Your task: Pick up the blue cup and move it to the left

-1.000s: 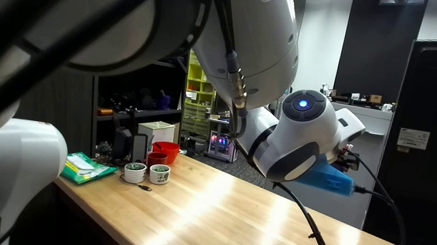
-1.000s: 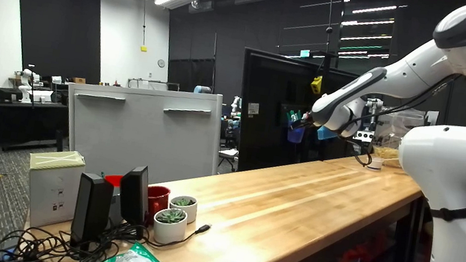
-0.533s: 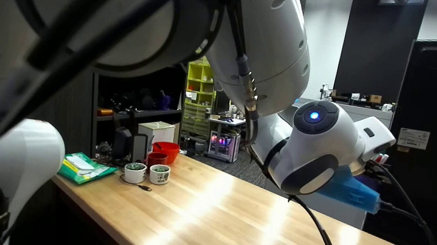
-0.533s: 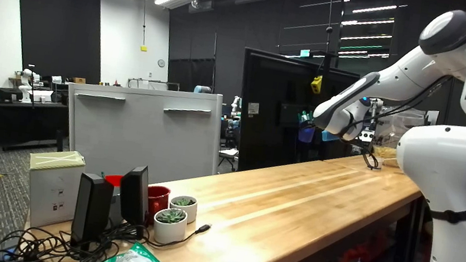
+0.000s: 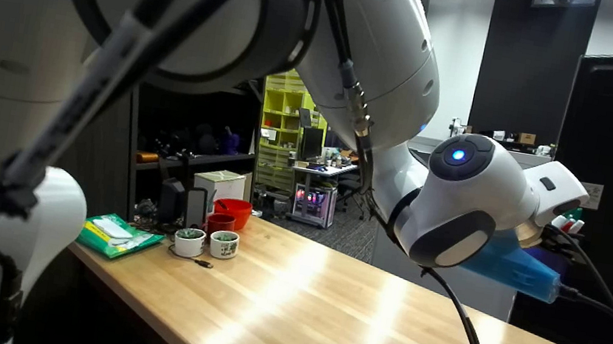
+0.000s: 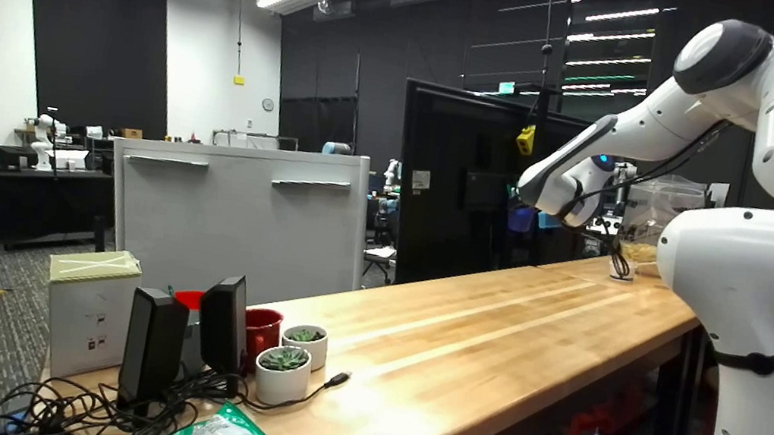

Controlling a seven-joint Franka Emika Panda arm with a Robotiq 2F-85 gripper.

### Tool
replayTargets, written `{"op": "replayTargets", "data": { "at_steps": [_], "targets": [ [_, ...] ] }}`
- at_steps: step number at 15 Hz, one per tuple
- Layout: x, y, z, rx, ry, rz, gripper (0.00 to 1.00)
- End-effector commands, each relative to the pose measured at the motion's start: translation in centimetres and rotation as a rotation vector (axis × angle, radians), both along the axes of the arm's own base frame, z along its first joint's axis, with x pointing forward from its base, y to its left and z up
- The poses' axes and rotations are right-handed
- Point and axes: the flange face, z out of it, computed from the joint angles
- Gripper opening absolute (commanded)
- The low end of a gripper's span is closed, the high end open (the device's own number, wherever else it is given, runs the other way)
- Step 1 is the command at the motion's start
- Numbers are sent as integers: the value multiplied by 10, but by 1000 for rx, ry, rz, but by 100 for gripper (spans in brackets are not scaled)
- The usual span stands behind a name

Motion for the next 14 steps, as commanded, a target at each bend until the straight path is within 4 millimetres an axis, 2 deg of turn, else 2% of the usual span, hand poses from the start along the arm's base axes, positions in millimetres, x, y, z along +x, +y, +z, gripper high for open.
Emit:
{"op": "replayTargets", "data": {
  "at_steps": [1, 12, 13, 14],
  "targets": [
    [0, 0, -2, 3, 1, 0, 83],
    [-1, -2, -4, 6, 2, -2, 83],
    [-1, -2, -4, 6, 2, -2, 58],
    [-1, -4, -4, 18, -3, -13, 58]
  ]
}}
